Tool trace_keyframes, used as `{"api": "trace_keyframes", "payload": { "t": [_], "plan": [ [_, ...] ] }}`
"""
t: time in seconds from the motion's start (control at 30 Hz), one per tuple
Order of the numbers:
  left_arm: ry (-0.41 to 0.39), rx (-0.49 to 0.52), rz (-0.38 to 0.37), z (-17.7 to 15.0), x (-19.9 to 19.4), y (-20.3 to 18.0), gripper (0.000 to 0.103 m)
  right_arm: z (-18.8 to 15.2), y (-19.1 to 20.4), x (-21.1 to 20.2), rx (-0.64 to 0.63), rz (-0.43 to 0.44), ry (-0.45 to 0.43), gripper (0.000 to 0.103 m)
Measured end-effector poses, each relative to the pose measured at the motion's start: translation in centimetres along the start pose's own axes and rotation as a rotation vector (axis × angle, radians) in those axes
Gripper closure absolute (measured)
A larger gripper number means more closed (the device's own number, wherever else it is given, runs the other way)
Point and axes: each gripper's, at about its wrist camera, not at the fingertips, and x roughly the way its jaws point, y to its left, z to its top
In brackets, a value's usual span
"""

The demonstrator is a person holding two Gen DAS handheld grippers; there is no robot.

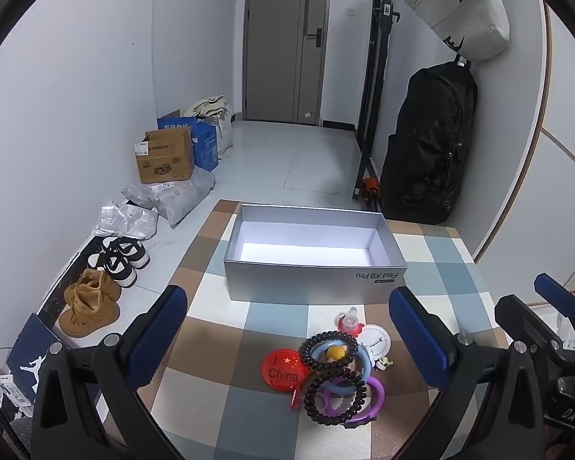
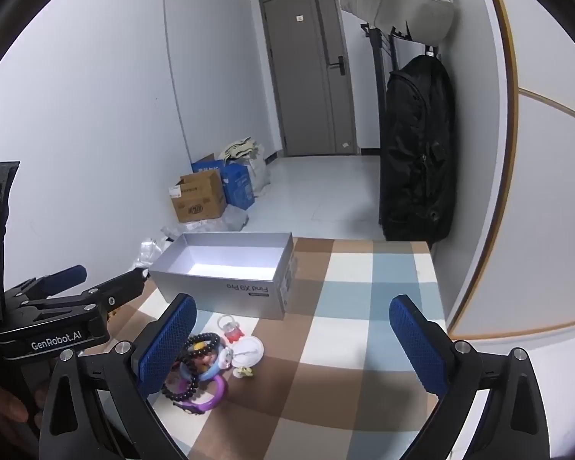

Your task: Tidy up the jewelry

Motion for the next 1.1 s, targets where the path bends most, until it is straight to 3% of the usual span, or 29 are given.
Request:
{"api": "trace_keyframes", "payload": {
  "t": [1.1],
  "plan": [
    [-0.011,0.012,-0.008,-0.22,0.07,-0.28,0.001,0.18,0.03,-0.18,0.032,0.019,-0.031,0.001]
  ]
}}
